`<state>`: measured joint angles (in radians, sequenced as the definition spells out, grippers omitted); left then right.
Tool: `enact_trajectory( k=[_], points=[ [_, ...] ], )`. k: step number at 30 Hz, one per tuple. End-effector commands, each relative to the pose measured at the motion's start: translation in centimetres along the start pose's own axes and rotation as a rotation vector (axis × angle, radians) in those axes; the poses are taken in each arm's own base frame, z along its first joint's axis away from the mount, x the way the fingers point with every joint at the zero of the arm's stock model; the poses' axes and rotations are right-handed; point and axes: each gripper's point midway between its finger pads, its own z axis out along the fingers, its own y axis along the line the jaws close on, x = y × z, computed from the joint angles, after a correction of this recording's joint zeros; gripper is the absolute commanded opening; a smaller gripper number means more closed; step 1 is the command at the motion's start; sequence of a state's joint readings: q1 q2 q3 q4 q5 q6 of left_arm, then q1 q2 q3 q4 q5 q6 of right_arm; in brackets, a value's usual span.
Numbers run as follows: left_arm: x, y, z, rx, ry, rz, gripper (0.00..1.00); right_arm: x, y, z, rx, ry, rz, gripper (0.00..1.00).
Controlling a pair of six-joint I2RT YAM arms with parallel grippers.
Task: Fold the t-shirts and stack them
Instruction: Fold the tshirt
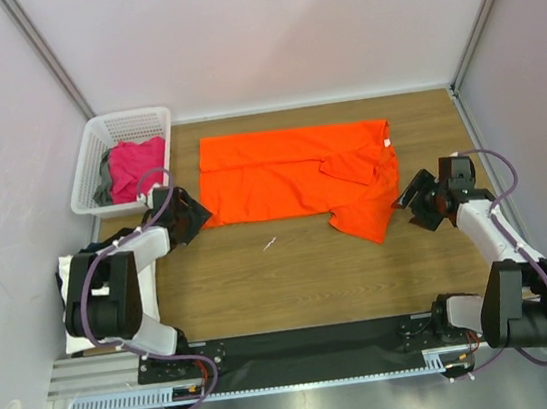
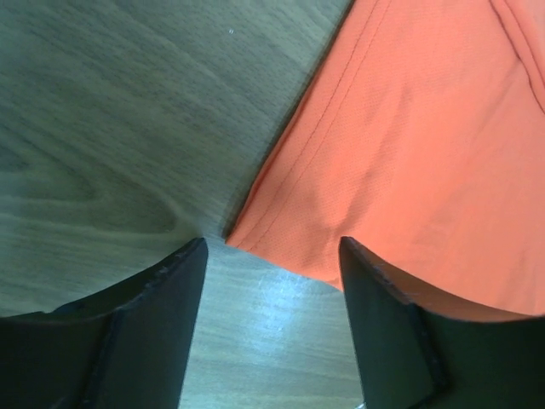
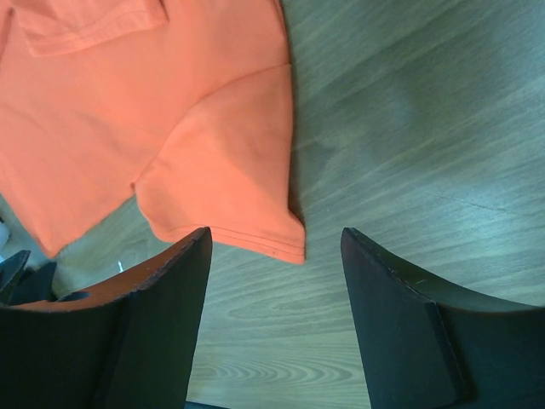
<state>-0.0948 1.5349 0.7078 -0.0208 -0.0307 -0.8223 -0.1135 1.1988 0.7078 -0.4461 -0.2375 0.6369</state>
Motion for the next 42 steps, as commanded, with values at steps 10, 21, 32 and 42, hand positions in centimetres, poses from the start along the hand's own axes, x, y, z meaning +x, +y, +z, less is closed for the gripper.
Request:
enact_trajectory(
  k=[10,21,32,42],
  points=[
    [-0.6,-0.4,1.5,0.017,-0.022,-0.017,0.5,1.7,-1.2,1.2,0.011,0.049,0.034,0.67],
    [-1.4,-1.0,1.3,0.023,-0.031,0.016,0.0,2.9,-0.3,2.8,-0.025,0.067,0.019,0.66],
    [-2.9,-2.2,1.1,0.038,-0.052,0.072,0.0,3.2,0.3,4.6,-0.04,0.064,0.006,0.63],
    [-2.6,-1.8,1.1,0.018,-0.038,0.078,0.0,3.3,1.0,6.1,-0.063,0.085,0.005,0.42]
  ],
)
